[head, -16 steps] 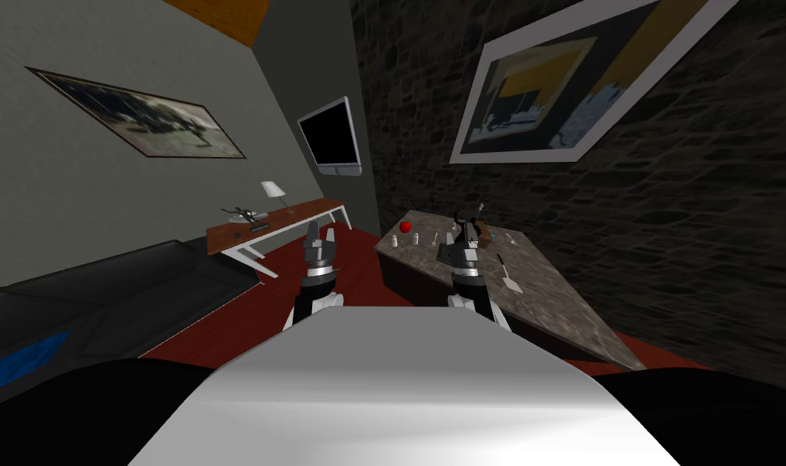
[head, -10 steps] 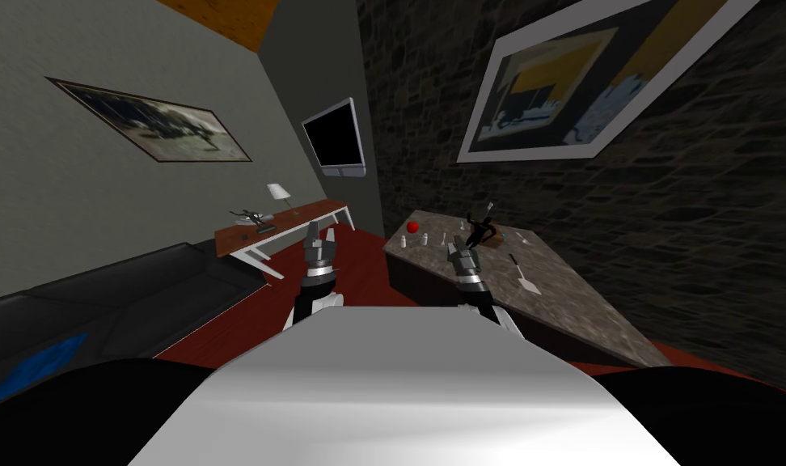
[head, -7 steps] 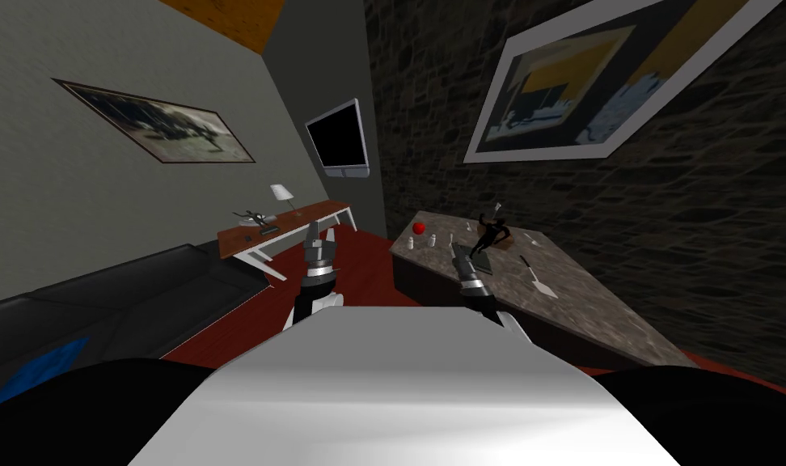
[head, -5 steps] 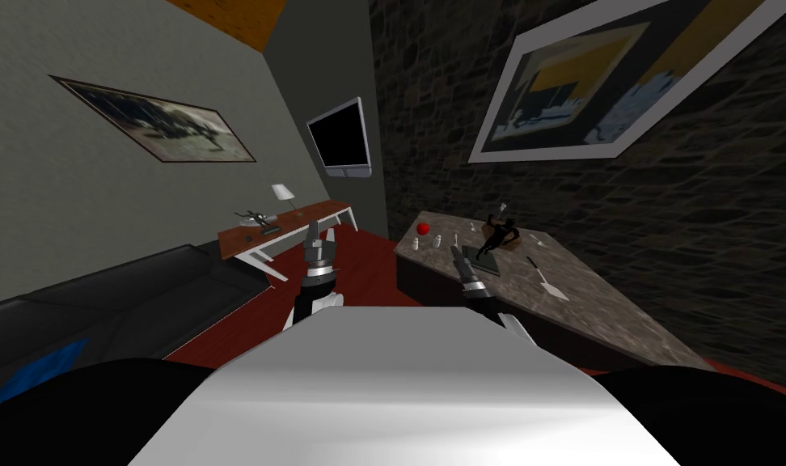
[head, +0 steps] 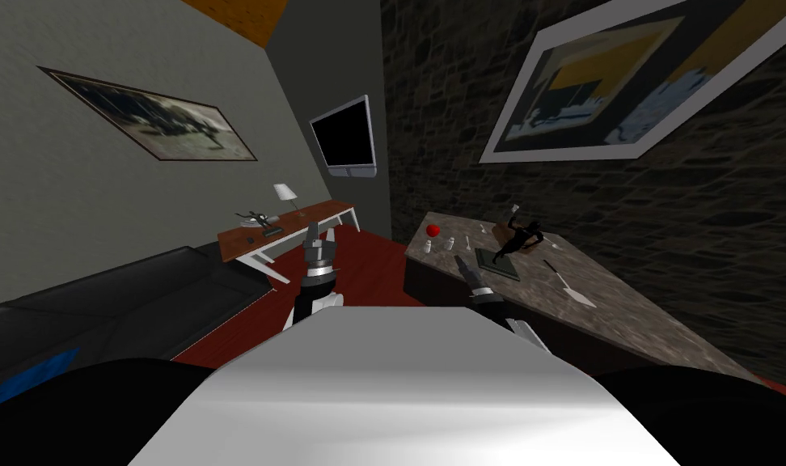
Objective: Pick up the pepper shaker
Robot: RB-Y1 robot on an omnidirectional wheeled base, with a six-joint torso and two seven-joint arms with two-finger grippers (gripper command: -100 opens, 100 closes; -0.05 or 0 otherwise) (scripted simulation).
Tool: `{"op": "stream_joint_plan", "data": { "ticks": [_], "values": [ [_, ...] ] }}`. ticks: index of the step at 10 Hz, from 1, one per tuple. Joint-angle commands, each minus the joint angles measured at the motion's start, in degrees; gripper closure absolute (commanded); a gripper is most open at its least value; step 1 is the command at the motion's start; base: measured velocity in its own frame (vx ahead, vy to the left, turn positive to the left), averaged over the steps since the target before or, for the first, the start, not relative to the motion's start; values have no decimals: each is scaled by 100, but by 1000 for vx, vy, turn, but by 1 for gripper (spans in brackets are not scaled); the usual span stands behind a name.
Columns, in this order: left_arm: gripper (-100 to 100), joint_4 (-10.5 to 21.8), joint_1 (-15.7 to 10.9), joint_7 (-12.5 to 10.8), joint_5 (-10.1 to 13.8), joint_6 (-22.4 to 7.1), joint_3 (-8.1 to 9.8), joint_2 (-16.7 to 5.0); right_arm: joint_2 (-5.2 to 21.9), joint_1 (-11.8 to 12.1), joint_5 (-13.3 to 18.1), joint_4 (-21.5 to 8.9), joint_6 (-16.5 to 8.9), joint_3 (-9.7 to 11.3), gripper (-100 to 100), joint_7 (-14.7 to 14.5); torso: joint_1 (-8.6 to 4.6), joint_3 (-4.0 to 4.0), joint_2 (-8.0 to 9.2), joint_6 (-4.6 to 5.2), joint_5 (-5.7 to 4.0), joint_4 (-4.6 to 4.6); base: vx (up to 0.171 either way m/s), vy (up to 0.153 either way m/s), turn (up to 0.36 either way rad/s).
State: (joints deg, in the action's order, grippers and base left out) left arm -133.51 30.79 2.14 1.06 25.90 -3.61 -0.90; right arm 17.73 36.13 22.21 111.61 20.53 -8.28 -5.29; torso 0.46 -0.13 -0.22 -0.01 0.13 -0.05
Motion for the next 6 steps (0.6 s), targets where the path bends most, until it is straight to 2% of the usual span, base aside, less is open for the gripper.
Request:
{"op": "stream_joint_plan", "data": {
  "ticks": [1, 3, 4, 6],
  "values": [
    [0, 0, 0, 0, 0, 0, 0, 0, 88, -51, 143, -214, -114, -121, -100, -146, 0, 0, 0, 0, 0, 0, 48, 97, 0],
    [0, 0, 0, 0, 0, 0, 0, 0, 203, -152, 381, -536, -298, -332, -100, -410, 3, -2, -5, 0, -1, 0, 80, 170, -11],
    [0, 0, 0, 0, 0, 0, 0, 0, 203, -152, 381, -576, -298, -332, -100, -410, 21, -6, -10, 0, 3, -2, 48, 135, -16],
    [0, 0, 0, 0, 0, 0, 0, 0, 300, -299, 612, -946, -503, -543, -100, -675, -9, -1, -2, 0, -3, 0, 63, 114, -5]
  ]
}}
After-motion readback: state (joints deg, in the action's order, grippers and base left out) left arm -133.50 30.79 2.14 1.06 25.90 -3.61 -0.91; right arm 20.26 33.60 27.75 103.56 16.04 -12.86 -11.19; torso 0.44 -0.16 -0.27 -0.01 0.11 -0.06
